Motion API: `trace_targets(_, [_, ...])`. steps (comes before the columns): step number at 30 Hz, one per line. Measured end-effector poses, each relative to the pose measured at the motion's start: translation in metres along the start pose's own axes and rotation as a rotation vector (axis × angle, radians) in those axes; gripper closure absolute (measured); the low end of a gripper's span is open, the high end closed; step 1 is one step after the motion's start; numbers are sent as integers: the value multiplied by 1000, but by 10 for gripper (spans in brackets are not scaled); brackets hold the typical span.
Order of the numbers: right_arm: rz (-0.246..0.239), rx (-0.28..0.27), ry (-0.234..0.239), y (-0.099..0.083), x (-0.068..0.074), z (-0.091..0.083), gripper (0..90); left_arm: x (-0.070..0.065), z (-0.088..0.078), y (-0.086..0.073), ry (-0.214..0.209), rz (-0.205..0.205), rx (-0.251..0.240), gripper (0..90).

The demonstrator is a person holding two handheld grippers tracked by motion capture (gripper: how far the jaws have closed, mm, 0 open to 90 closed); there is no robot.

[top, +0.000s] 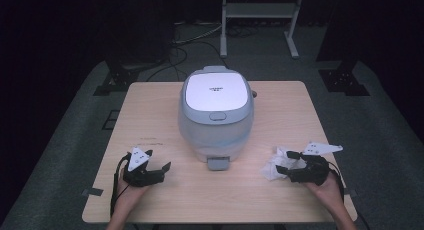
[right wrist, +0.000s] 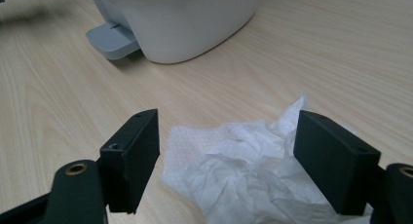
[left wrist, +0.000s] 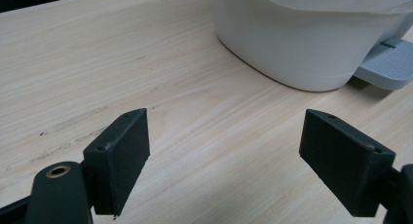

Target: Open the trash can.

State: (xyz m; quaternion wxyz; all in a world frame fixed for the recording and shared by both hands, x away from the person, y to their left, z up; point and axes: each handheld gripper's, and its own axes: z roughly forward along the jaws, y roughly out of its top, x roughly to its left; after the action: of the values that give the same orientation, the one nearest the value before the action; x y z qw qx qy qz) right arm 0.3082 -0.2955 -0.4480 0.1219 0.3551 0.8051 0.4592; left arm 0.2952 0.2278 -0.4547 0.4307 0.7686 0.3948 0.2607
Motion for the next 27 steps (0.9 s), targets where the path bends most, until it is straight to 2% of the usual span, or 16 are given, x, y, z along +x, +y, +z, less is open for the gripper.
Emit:
trace_targets(8, [3, 1, 3, -1, -1, 0, 238, -9, 3, 6, -18, 9, -12, 178])
trace_targets(21, [-8, -3, 2, 2, 3, -1, 238, -24, 8, 17, -53, 55, -18, 179])
trace_targets(27, [-10, -1, 1, 2, 3, 0, 238, -34, 13, 24, -87, 74, -14, 179])
